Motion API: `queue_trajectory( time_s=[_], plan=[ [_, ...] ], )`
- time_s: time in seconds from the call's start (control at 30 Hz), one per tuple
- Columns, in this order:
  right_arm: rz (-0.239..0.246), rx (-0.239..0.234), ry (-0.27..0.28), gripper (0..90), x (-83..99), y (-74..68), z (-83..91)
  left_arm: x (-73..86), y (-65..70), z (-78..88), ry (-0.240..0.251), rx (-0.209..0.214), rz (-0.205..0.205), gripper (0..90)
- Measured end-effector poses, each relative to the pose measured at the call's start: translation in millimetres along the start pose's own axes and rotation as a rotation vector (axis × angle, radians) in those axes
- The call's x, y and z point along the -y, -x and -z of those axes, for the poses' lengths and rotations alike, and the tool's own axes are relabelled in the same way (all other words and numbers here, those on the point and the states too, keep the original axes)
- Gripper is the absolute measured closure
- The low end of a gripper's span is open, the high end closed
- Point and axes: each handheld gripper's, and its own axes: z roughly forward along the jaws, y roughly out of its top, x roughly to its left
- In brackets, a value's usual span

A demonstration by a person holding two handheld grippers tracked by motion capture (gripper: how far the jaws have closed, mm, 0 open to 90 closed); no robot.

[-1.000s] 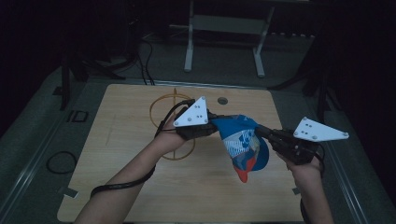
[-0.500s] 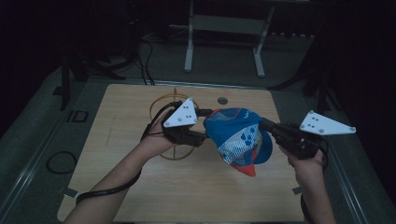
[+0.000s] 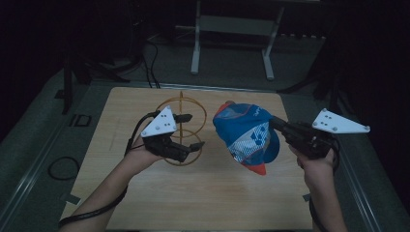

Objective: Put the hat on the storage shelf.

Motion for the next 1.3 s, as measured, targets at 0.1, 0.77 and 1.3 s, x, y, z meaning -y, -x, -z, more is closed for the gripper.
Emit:
queue_trajectory(
  time_s=[0.1,0.77,1.3],
  plan=[
    [0.004,0.005,0.006,90.0,-6.0,-0.6,-6.8,9.8,-2.8,12.9,0.001,-0.023,0.023,10.9],
    [0.010,-0.022,0.010,90.0,-33.9,-6.5,-54.8,86.3,-10.1,56.4,0.012,-0.208,0.132,2.1],
    [-0.005,-0.056,0.011,90.0,-63.4,-14.3,-110.2,174.5,6.5,75.5,-0.023,-0.340,0.205,2.1]
  ],
)
